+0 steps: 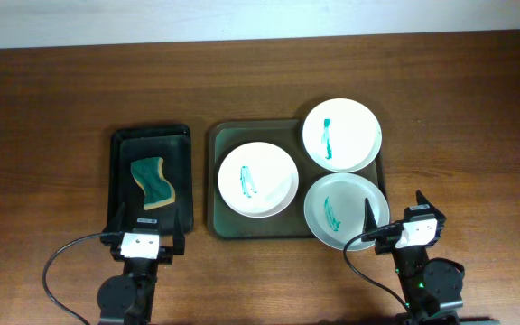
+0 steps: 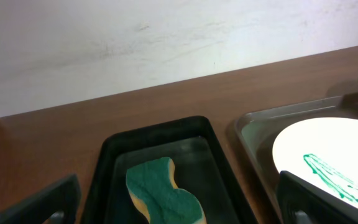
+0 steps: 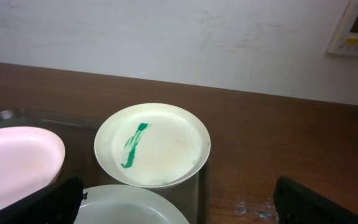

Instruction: Clean dirty plates on tray and stack at the side

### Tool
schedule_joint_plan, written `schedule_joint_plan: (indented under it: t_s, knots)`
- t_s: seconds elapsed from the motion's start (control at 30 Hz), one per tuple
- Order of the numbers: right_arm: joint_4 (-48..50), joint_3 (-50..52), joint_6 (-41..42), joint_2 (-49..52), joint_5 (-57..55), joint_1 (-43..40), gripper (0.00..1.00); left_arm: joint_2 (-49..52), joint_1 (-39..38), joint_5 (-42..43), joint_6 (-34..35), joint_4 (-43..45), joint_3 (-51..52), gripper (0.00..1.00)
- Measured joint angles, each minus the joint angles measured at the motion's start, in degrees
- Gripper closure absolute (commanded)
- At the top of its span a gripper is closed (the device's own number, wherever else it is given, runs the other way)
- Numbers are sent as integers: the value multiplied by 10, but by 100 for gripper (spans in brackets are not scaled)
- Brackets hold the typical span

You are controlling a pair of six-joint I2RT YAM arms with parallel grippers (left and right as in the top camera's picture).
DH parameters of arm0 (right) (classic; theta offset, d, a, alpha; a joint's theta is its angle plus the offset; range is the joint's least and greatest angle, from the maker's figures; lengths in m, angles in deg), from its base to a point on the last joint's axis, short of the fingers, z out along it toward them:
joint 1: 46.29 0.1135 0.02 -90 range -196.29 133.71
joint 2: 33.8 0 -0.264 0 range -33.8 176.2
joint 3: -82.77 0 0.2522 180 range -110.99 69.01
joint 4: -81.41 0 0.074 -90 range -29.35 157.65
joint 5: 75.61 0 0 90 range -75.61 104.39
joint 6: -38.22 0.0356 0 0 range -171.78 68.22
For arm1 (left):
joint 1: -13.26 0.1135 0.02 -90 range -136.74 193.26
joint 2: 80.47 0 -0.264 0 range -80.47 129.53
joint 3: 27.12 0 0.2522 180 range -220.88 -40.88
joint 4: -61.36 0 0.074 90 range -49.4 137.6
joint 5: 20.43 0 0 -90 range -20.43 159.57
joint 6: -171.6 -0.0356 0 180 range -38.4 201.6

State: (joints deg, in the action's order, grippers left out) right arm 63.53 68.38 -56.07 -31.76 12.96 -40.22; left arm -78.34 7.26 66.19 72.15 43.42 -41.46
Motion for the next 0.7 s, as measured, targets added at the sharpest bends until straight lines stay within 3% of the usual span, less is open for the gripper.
schedule_joint_plan:
  t_s: [0.53, 0.7]
  knots:
    - [54, 0, 0, 0, 4, 0, 2, 4, 0, 0, 0, -6, -7, 1]
    - [24, -48, 0, 17, 10, 0, 2, 61, 0, 0, 0, -29, -78, 1]
